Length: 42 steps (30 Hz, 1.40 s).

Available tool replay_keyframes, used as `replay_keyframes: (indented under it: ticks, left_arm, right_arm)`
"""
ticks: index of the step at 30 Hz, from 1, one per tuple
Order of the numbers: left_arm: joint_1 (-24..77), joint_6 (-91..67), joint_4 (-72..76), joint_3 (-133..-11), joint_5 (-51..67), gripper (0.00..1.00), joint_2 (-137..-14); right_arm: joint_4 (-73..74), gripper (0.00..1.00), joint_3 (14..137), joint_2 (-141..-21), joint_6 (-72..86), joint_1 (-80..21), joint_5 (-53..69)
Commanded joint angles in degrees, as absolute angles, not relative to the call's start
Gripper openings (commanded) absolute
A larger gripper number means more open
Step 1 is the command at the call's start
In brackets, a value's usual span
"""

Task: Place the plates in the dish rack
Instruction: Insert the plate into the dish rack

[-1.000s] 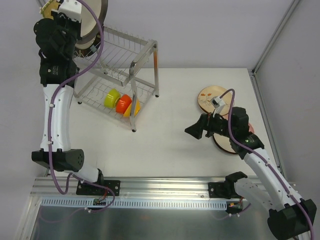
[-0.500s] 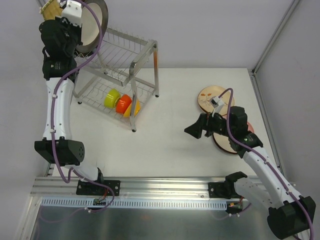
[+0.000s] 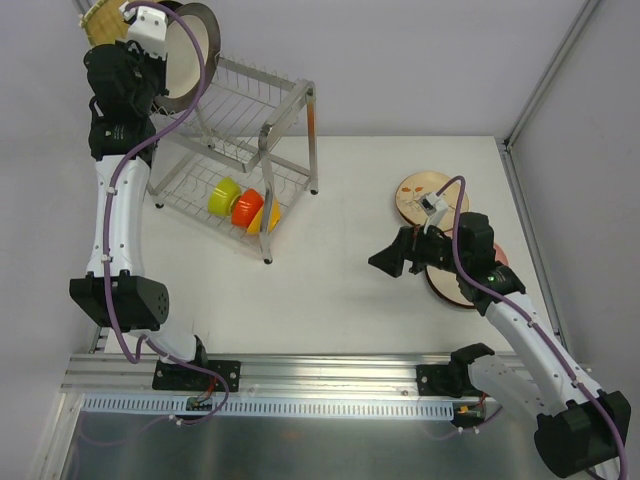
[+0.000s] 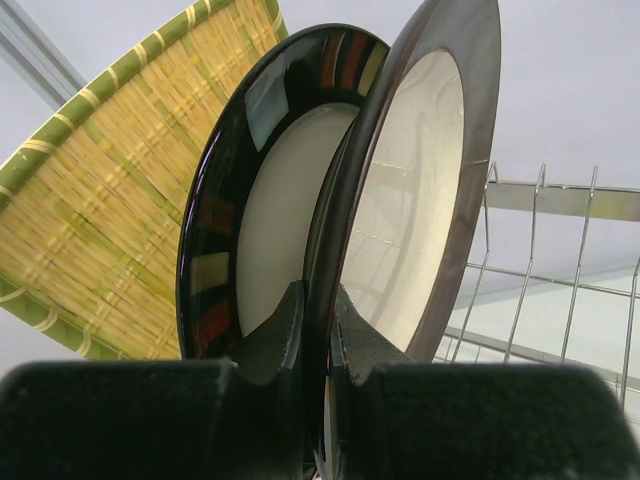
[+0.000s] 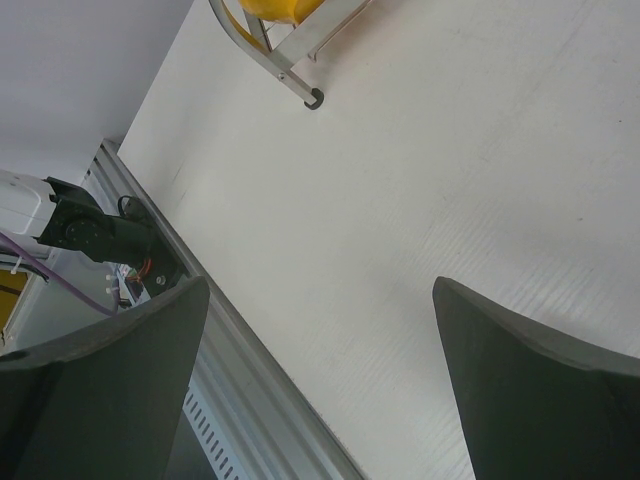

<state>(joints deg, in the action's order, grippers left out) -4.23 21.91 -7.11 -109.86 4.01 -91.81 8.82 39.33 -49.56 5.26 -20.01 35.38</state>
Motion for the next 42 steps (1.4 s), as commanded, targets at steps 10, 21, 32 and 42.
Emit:
replay_keyframes:
  ticks: [10,21,32,42]
  left_arm:
    - [-5.1,19.95,5.27,-110.65,2.46,0.03,-87.54]
    - [-5.89,18.63,4.92,-110.48,2.9,0.27,-86.75]
    - [-5.8,16.44,4.92,-109.07,4.48,0.52,-84.38]
    - [-5.89,6.96,4.4,-104.07,9.4,0.88,-78.14]
  right_arm:
    - [6.5,1.0,42.01,-49.4,4.13,-20.13,36.83]
    - [6.5,0.99,42.19,-49.39,4.48,-20.13,36.91]
    - [6.59,1.0,42.1,-48.78,5.01,-20.04,36.65]
    - [8.87,1.0,42.89,-46.67,5.19,-20.13,32.79]
